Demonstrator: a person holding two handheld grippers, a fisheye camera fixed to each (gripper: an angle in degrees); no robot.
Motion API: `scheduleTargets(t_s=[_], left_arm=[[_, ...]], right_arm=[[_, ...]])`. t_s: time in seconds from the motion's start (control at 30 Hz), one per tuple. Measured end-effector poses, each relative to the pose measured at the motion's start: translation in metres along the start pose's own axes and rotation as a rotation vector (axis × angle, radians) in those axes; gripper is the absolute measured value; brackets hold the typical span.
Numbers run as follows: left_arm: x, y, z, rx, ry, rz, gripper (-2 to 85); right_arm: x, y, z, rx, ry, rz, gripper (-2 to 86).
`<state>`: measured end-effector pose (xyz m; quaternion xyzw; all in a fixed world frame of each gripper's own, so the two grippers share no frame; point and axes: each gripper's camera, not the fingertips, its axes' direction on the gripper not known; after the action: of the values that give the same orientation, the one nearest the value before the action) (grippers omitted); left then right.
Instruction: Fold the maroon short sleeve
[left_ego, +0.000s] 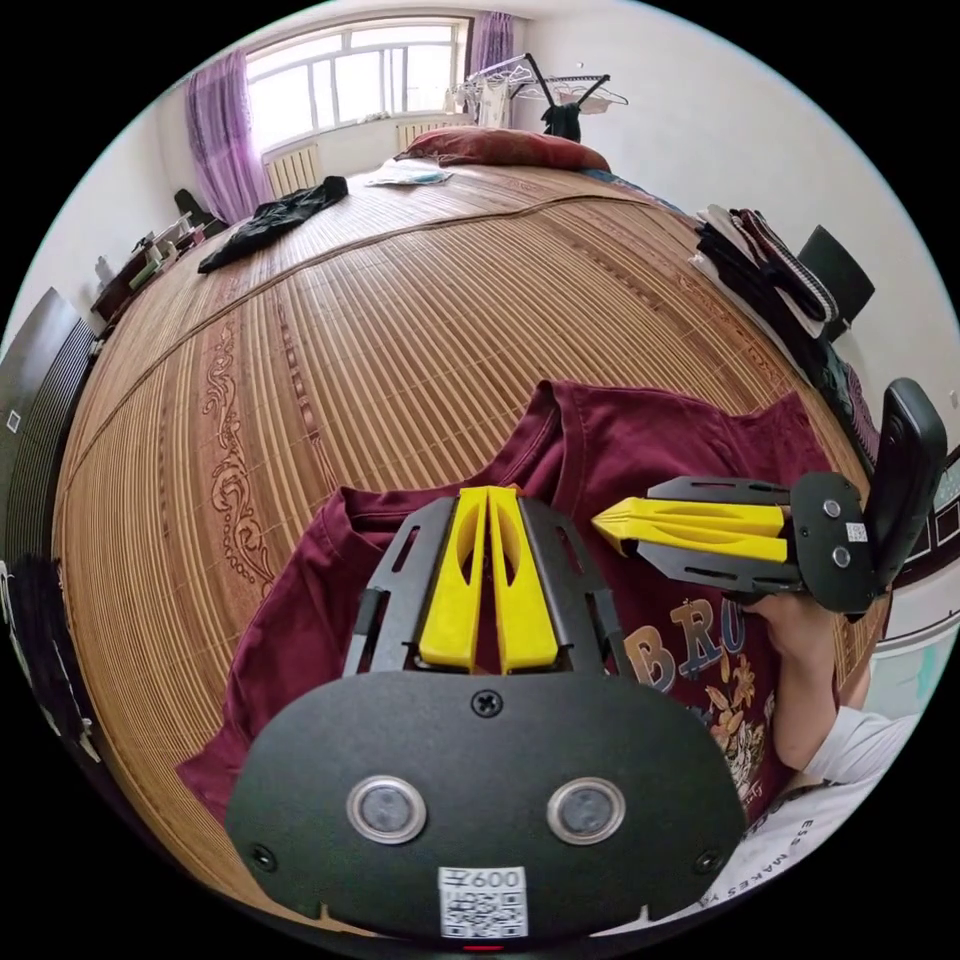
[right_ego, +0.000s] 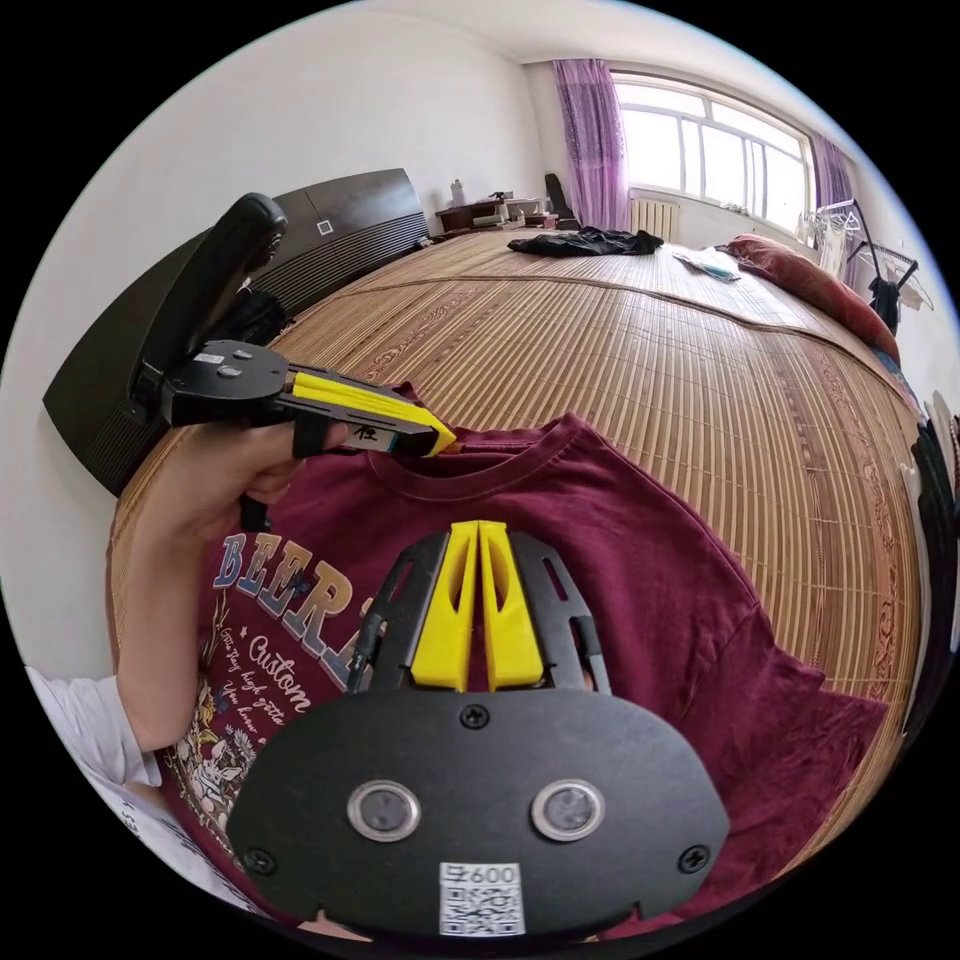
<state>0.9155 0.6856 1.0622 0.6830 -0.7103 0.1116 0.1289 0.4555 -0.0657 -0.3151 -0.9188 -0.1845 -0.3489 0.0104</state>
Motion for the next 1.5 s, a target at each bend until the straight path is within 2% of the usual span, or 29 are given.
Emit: scheduleTargets(t_s=[0.43,0.63,0.73,0.87,1.0,1.07,1.13,1.2,1.33,1.5], left_arm=[[-0.002,-0.016,-0.004,-0.056,0.121,0.018,-0.1],[0.002,-0.023,0.008,-0.072,0.076,0.022,0.0],[0.007,-0.026,0.011,-0.008,-0.028,0.021,0.1],[0.014,-0.029,0.011,0.006,-0.075,0.036,0.1],[-0.004,-0.031,-0.009,-0.045,0.085,0.005,0.1],[-0.017,-0.021,-0.037,0.134,0.108,-0.051,0.1],[-0.024,-0.018,-0.042,0.195,0.092,-0.089,0.1],[-0.026,-0.022,-0.031,0.160,0.093,-0.082,0.1],[-0.021,-0.033,0.013,-0.027,0.126,-0.034,0.0],[-0.009,-0.040,0.012,-0.062,0.056,0.004,0.0]], right_arm=[[0.003,-0.006,0.005,0.004,-0.003,0.001,-0.9],[0.000,-0.009,0.006,0.006,0.021,-0.012,-0.8],[-0.002,-0.008,-0.003,0.045,0.067,-0.001,-0.8],[0.019,-0.009,-0.021,0.098,-0.101,0.074,-0.8],[0.037,-0.011,-0.004,0.034,-0.222,0.113,-0.3],[0.039,-0.012,0.001,0.018,-0.216,0.121,-0.5],[0.038,-0.013,0.002,0.011,-0.195,0.112,-0.7],[0.035,-0.015,0.007,-0.006,-0.156,0.099,-0.8],[0.036,-0.017,0.009,-0.006,-0.155,0.093,-0.8],[0.045,-0.018,0.013,-0.006,-0.190,0.116,-0.9]])
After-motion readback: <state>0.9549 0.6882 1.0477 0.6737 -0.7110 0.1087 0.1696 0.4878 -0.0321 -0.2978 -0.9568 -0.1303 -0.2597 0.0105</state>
